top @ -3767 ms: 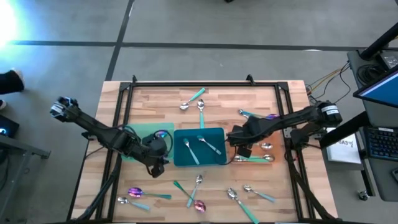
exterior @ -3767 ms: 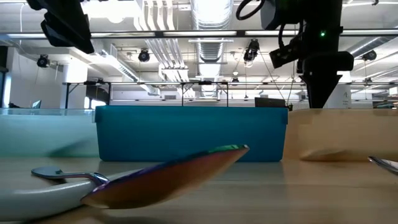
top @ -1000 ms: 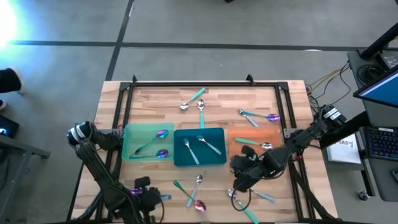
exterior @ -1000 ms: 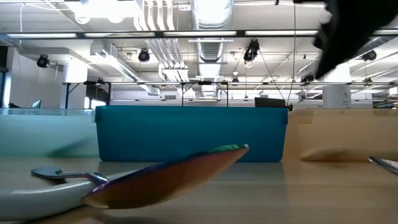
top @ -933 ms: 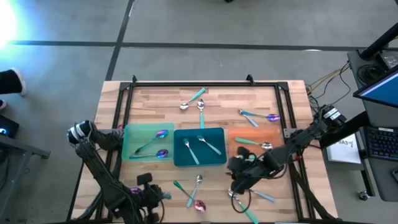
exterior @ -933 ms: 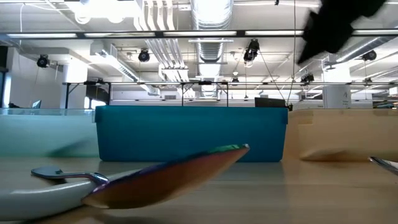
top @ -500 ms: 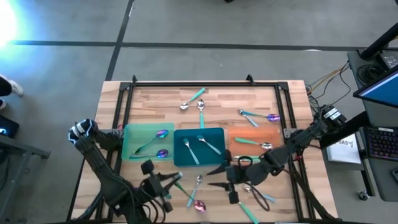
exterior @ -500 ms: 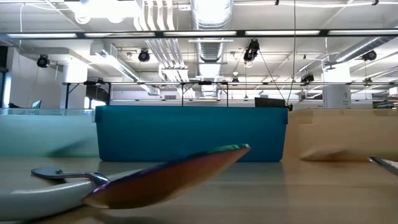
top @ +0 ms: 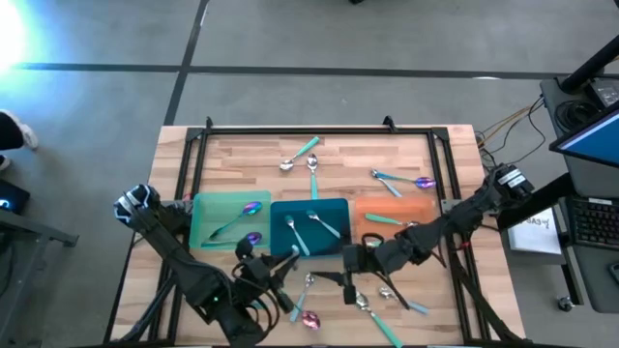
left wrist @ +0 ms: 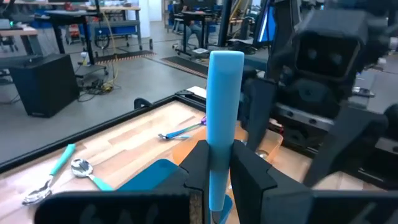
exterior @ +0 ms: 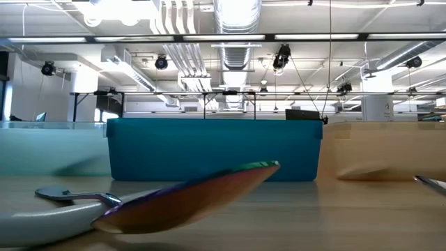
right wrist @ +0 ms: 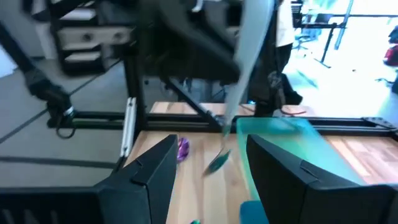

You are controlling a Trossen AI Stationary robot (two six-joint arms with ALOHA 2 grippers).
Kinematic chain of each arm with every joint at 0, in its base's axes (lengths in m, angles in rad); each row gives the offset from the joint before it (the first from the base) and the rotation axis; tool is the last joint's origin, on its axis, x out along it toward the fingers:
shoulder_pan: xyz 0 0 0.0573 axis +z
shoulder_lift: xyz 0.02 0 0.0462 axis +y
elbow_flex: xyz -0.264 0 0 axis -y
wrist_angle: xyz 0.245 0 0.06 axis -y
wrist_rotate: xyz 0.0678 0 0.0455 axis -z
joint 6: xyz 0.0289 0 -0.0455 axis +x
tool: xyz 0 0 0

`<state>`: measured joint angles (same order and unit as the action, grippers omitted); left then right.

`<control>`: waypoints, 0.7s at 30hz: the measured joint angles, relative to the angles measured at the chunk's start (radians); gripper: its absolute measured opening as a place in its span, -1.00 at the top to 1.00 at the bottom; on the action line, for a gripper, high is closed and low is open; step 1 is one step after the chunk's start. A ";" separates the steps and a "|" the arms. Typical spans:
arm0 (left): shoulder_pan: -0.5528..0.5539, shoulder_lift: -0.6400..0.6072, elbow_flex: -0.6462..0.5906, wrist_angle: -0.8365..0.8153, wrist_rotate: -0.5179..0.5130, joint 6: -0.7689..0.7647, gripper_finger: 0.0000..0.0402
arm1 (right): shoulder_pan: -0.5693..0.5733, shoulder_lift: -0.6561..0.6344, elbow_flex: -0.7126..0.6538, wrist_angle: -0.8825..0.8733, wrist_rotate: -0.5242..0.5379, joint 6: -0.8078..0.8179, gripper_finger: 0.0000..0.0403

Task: Sort silverware by color (type)
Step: Put the blue spoon into the blue bin

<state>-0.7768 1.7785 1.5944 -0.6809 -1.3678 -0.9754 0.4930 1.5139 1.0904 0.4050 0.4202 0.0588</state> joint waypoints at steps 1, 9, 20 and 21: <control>0.003 0.003 0.000 0.008 0.000 0.000 0.88 | -0.009 0.000 0.000 0.007 0.000 -0.002 0.08; 0.031 0.010 0.000 0.069 -0.020 0.051 0.88 | -0.071 0.000 0.000 0.017 -0.007 -0.018 0.08; 0.097 0.015 0.000 0.088 -0.005 0.081 0.88 | -0.087 0.001 0.000 0.027 -0.028 -0.034 0.08; 0.100 0.015 0.000 0.091 -0.003 0.081 0.88 | -0.088 0.001 0.000 0.028 -0.028 -0.038 0.08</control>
<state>-0.6770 1.7939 1.5944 -0.5900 -1.3705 -0.8944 0.4050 1.5146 1.0904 0.4330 0.3920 0.0212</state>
